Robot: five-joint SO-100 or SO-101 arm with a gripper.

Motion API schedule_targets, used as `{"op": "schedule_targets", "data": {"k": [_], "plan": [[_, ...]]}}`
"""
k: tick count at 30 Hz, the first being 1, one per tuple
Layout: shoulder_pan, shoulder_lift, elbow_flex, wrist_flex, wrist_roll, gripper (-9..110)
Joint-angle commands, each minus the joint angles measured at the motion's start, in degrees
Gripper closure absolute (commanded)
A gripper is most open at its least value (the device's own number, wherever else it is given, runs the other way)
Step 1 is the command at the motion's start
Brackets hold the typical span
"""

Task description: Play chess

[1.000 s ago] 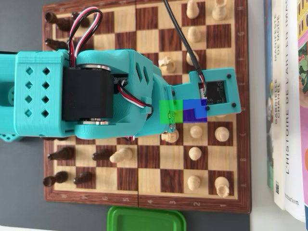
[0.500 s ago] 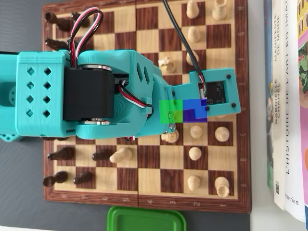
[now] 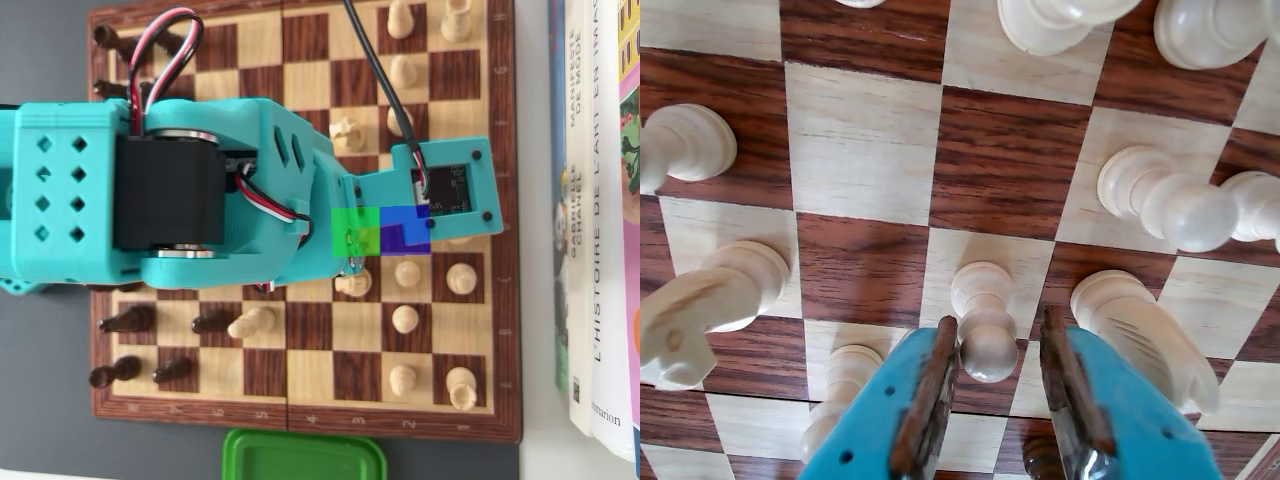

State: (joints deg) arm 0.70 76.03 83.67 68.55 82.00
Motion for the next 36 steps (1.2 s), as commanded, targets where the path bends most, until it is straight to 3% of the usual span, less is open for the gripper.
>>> {"op": "schedule_targets", "data": {"k": [1,27,36], "plan": [[0.53,3.34,-0.26,0.00,-0.26,88],[0.62,19.95,4.31,-0.70,0.35,88],[0.88,30.59,18.02,-15.73,0.44,88]]}}
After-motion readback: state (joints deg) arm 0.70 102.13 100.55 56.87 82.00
